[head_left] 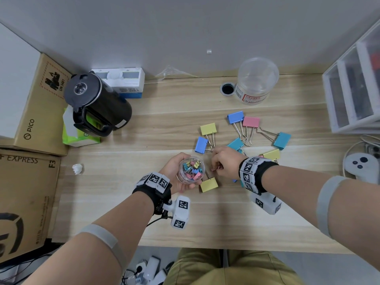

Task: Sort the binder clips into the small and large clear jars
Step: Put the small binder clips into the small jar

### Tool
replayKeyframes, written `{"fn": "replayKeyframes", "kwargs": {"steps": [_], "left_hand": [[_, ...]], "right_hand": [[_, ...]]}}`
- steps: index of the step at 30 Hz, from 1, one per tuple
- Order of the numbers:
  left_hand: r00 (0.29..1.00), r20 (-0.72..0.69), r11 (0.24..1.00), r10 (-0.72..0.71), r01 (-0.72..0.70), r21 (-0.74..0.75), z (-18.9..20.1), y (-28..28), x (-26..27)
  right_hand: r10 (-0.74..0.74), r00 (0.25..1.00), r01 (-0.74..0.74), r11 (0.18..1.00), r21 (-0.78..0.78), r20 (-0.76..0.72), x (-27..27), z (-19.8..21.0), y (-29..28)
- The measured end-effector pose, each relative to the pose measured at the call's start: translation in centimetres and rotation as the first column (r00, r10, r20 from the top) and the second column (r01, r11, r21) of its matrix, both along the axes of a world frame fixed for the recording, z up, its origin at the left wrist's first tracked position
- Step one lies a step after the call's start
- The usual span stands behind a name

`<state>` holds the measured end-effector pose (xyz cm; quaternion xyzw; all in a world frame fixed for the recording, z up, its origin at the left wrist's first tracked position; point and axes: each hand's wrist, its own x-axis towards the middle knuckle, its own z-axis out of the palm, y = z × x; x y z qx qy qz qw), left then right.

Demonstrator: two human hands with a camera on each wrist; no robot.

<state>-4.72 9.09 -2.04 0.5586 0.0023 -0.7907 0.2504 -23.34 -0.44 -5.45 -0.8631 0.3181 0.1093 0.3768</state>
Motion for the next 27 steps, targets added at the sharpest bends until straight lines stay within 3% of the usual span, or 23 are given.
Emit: {"fn": "replayKeyframes", "kwargs": {"steps": [6,10,14,17,19,22,26,27], "left_hand": [[0.998,0.039,0.999,0.041,-0.042,0.026,0.1,-0.2,-0.1],[0.994,0.064,0.995,0.087,-0.090,0.039,-0.1,-0.4,-0.1],[0.991,0.056,0.992,0.120,-0.122,0.041,0.1,-1.0,-0.8],[0.989,0.102,0.993,0.105,-0.109,0.034,0.6,-1.5,-1.4],[0.988,0.115,0.993,0.108,-0.112,0.031,0.8,-1.5,-1.8],[0.987,0.098,0.991,0.126,-0.129,0.023,0.5,-1.4,-1.9],[0.988,0.069,0.989,0.137,-0.140,0.039,0.1,-0.8,-2.1],[0.989,0.058,0.989,0.139,-0.141,0.039,0.1,-0.7,-2.2]], "right_hand": [[-0.222,0.973,0.212,0.970,0.123,0.068,0.1,1.3,-1.3],[-0.411,0.899,0.366,0.895,0.255,0.153,0.8,3.7,-3.0],[-0.402,0.894,0.305,0.871,0.386,0.201,2.2,6.0,-3.1],[-0.297,0.932,0.211,0.911,0.356,0.208,2.9,6.2,-1.9],[-0.308,0.928,0.212,0.899,0.383,0.209,2.8,6.1,-1.3],[-0.416,0.878,0.261,0.830,0.493,0.237,2.0,6.8,-1.3],[-0.649,0.740,0.466,0.684,0.561,0.175,0.2,6.7,-2.5],[-0.666,0.726,0.502,0.684,0.529,0.172,-0.5,6.2,-2.8]]}}
